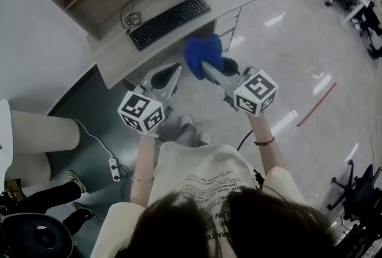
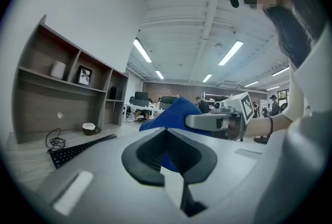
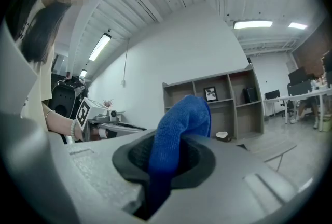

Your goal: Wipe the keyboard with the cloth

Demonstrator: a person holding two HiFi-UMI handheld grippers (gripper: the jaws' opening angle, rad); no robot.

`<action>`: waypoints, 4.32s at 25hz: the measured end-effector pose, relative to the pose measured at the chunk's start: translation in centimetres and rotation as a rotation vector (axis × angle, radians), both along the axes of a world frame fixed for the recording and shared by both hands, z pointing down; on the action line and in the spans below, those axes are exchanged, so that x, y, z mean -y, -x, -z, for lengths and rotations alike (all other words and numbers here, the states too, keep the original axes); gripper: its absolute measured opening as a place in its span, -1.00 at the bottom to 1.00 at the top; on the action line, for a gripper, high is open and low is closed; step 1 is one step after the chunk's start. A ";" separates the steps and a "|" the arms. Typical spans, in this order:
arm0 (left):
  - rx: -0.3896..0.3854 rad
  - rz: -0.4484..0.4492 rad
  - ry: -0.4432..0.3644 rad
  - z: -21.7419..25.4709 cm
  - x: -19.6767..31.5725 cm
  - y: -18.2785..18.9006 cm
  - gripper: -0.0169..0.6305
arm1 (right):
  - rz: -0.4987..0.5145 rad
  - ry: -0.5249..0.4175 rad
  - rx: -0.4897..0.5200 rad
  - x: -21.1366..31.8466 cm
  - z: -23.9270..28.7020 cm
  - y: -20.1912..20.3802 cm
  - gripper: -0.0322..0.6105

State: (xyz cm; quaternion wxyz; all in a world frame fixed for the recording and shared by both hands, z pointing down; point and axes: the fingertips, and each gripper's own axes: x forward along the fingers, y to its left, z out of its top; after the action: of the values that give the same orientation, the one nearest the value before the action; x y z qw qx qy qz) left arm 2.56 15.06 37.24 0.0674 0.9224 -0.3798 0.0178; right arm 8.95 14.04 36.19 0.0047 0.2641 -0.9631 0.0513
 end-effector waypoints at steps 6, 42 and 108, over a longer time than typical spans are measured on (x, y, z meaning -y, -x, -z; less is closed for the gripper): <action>-0.005 0.009 0.018 -0.6 0.9 0.0 -0.96 | -0.002 0.011 0.007 1.3 -0.3 0.1 -0.74; -0.058 -0.023 0.132 -4.8 16.5 4.0 -0.96 | -0.067 0.120 -0.054 17.0 -4.5 2.1 -0.74; -0.162 0.311 0.296 -11.4 38.7 0.9 -0.96 | 0.233 0.243 -0.081 43.5 -9.3 -1.4 -0.74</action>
State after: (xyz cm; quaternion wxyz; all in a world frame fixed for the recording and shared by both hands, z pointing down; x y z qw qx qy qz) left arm 1.64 -23.63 48.64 0.2341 0.8312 -0.5041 -0.0113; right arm 10.30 -29.43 45.47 0.0813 0.1501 -0.9730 0.1556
